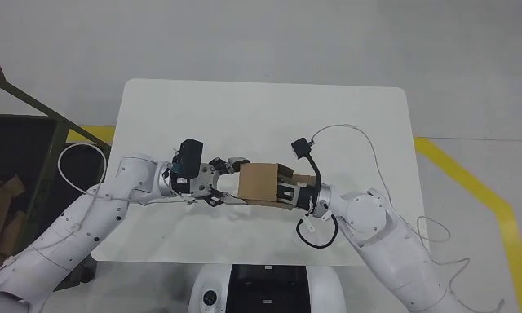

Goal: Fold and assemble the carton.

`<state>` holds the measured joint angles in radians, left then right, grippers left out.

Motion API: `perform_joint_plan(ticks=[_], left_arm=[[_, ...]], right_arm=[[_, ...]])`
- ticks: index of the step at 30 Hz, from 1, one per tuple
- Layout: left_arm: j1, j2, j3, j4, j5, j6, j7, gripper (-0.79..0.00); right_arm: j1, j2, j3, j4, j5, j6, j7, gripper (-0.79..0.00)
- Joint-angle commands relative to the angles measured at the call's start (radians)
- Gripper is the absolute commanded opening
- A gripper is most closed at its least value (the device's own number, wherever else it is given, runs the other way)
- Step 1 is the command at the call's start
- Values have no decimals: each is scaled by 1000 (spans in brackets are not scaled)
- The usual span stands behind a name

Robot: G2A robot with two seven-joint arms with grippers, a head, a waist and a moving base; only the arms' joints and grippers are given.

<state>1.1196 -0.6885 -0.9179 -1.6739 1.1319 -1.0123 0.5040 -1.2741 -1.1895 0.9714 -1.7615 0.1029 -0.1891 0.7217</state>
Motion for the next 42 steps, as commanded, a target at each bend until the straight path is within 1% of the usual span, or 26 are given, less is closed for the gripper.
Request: perform_joint_plan(ticks=[1, 5, 13, 21, 28, 29, 30, 31, 32, 33, 35, 37, 40, 42], left_arm=[[-2, -1, -4, 3, 0, 0, 1, 0], [0, -3, -10, 10, -2, 0, 2, 0], [-1, -8, -3, 11, -5, 0, -13, 0], [-24, -9, 26, 5, -17, 0, -49, 0], [-45, -9, 48, 9, -31, 0, -56, 0], [-48, -9, 50, 9, -32, 0, -57, -18], [-49, -9, 54, 9, -31, 0, -58, -123], [-51, -8, 57, 10, -31, 0, -58, -252], [-53, -8, 60, 10, -32, 0, -58, -416], [-54, -7, 62, 11, -33, 0, -57, -456], [-57, -6, 67, 13, -34, 0, -58, -468], [-60, -5, 70, 14, -35, 0, -57, -449], [-64, -4, 76, 15, -37, 0, -57, -449], [-66, -3, 79, 15, -39, 0, -56, -486]], right_arm=[[-1, 0, 2, 3, 12, -4, -1, -785], [-6, 1, 10, 6, 41, -15, 6, -785], [-9, 0, 6, 5, 45, -24, 7, -785], [-2, -1, -6, 9, 33, -23, 15, -785], [3, -1, -11, 10, 24, -19, 27, -785], [4, -1, -12, 10, 24, -18, 30, -785], [4, -1, -12, 11, 25, -18, 30, -785], [4, -1, -12, 11, 26, -18, 31, -785], [5, -1, -12, 11, 27, -18, 32, -785], [5, -1, -12, 12, 28, -18, 34, -785], [6, -1, -12, 12, 31, -19, 36, -785], [6, -1, -11, 14, 32, -20, 36, -785], [8, -1, -12, 14, 32, -17, 40, -785], [9, -1, -12, 15, 32, -17, 41, -785]])
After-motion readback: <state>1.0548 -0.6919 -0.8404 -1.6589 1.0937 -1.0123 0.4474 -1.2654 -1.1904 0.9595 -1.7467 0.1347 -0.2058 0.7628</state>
